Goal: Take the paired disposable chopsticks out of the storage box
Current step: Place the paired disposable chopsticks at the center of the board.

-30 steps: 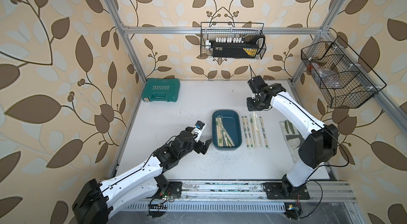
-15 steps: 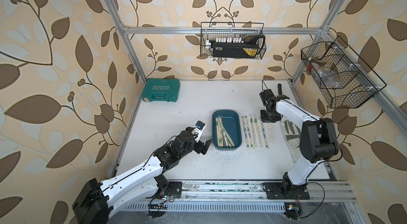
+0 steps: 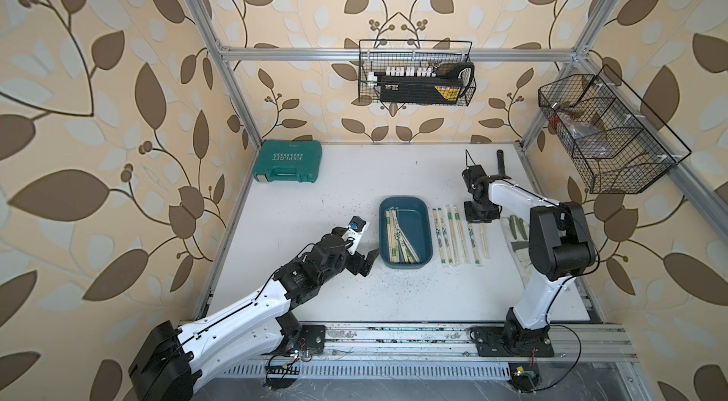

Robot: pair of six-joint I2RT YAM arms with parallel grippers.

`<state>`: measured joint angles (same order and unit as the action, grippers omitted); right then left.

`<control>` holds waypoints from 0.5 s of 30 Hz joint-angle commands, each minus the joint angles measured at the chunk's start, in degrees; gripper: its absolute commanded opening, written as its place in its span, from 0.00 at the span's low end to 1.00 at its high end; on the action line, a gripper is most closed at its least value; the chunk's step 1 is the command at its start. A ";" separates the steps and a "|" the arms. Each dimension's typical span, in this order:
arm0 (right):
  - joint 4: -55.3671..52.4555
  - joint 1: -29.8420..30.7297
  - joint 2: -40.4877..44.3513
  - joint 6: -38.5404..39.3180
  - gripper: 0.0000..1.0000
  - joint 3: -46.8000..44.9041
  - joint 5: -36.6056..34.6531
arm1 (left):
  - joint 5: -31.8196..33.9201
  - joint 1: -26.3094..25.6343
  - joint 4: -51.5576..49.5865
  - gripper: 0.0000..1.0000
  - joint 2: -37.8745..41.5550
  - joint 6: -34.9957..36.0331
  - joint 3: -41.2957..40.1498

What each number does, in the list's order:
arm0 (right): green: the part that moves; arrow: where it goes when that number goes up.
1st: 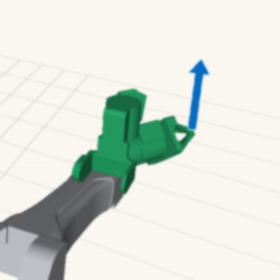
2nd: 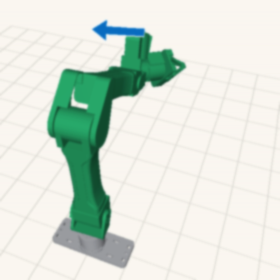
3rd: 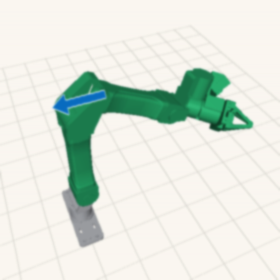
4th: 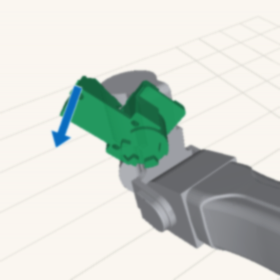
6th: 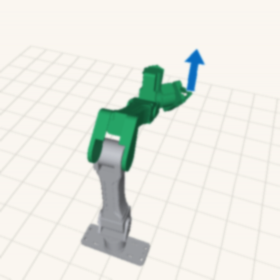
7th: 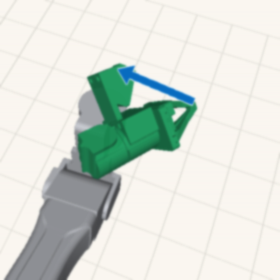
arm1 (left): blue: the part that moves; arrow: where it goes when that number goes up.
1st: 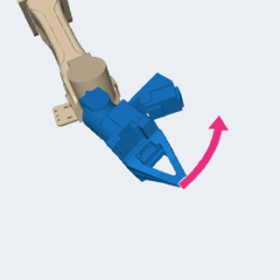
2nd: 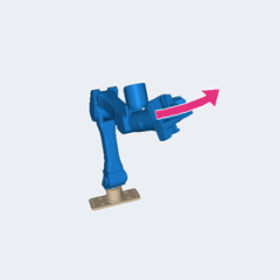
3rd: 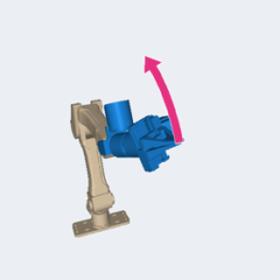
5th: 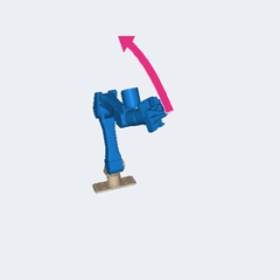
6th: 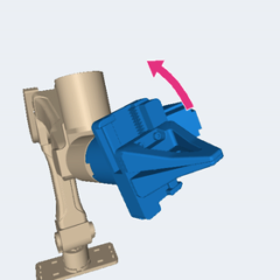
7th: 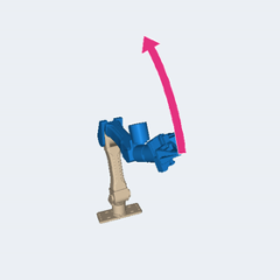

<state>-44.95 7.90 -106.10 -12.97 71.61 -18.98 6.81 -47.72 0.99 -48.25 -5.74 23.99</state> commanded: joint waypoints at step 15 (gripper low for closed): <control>-1.33 -0.24 -3.59 1.39 0.09 -0.07 2.97 | -0.13 -0.53 1.11 0.99 0.26 1.52 0.86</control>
<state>-45.25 7.86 -108.36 -11.68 71.61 -16.88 6.87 -47.72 0.99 -48.25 -5.32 23.99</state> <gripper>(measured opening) 0.113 0.989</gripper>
